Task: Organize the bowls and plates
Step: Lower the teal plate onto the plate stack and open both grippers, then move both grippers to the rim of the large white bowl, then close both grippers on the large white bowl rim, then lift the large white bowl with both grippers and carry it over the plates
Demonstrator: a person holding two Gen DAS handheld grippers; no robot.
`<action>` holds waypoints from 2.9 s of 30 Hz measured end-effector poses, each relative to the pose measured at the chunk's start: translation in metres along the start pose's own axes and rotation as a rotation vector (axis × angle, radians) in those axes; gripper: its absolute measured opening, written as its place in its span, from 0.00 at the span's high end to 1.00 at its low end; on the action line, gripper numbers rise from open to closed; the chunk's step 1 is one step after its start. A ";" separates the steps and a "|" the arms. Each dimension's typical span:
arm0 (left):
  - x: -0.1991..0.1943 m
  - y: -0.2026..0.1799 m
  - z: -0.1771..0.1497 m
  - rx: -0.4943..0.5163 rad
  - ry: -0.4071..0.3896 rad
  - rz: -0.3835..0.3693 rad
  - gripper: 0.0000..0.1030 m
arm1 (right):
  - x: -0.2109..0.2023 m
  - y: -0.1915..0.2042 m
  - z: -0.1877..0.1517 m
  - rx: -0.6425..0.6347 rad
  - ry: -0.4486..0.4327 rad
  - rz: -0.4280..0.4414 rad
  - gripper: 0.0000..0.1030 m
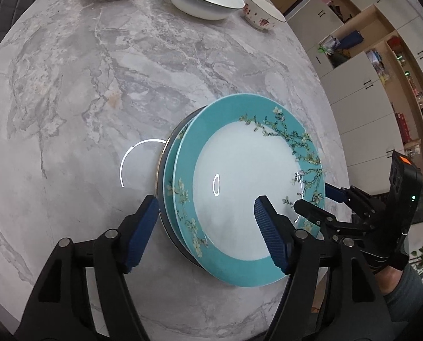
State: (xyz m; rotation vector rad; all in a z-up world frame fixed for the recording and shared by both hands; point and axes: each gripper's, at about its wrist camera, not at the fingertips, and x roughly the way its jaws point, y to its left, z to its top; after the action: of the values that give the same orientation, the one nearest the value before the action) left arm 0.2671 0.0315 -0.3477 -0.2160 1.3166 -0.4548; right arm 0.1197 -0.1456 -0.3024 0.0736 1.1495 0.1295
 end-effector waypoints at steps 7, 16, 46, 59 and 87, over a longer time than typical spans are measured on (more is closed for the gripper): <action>-0.042 0.012 0.024 -0.086 -0.088 -0.059 0.34 | -0.036 -0.030 0.014 0.092 -0.106 0.036 0.13; -0.049 0.031 0.137 -0.122 -0.189 -0.044 0.30 | -0.078 -0.070 0.121 0.169 -0.313 0.175 0.00; 0.083 0.039 0.322 -0.184 -0.131 0.146 0.01 | 0.110 -0.102 0.323 0.271 -0.064 0.328 0.31; 0.112 0.045 0.344 -0.193 -0.086 0.145 0.71 | 0.135 -0.096 0.334 0.261 -0.022 0.312 0.68; 0.034 0.007 0.301 -0.100 -0.120 0.125 0.89 | 0.066 -0.071 0.302 0.168 -0.073 0.256 0.84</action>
State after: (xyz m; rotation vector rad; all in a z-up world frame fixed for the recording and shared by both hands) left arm 0.5649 -0.0077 -0.3053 -0.2387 1.2285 -0.2661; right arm 0.4267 -0.2046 -0.2475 0.3727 1.0733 0.2549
